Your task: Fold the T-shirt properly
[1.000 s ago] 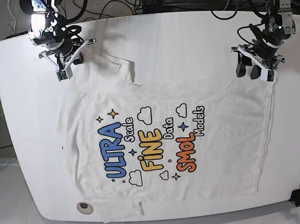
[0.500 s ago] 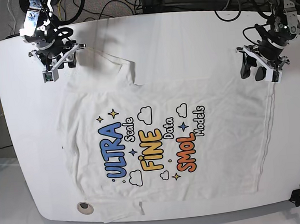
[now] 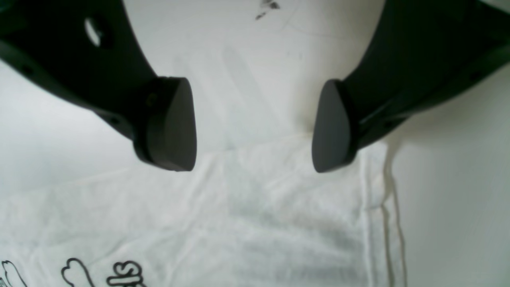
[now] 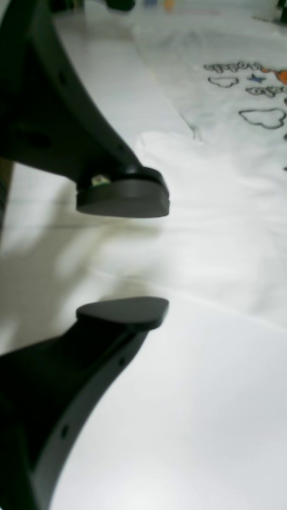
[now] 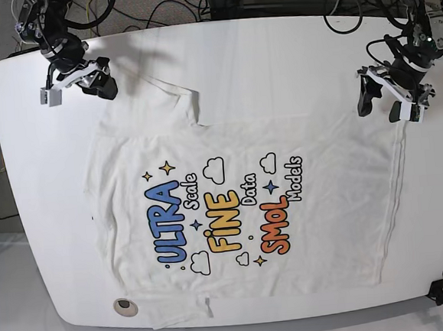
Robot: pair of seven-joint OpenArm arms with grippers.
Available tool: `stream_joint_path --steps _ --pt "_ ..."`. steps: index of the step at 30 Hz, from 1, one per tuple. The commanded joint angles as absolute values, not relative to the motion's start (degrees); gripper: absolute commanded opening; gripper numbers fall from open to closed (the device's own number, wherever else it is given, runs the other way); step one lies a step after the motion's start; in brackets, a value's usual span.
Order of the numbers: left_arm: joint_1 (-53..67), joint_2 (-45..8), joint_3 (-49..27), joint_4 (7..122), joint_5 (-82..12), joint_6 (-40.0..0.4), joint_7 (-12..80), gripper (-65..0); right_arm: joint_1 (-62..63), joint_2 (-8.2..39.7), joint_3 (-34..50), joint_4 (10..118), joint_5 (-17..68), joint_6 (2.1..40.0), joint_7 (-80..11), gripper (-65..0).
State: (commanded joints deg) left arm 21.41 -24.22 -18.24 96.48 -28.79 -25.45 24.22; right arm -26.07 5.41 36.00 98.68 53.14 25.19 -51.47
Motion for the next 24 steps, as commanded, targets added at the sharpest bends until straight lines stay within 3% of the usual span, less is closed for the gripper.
stream_joint_path --steps 24 --pt "21.4 -24.1 -18.7 96.4 -28.8 -25.5 24.2 -22.7 -26.0 3.4 29.7 97.4 53.1 25.1 -51.5 -34.1"
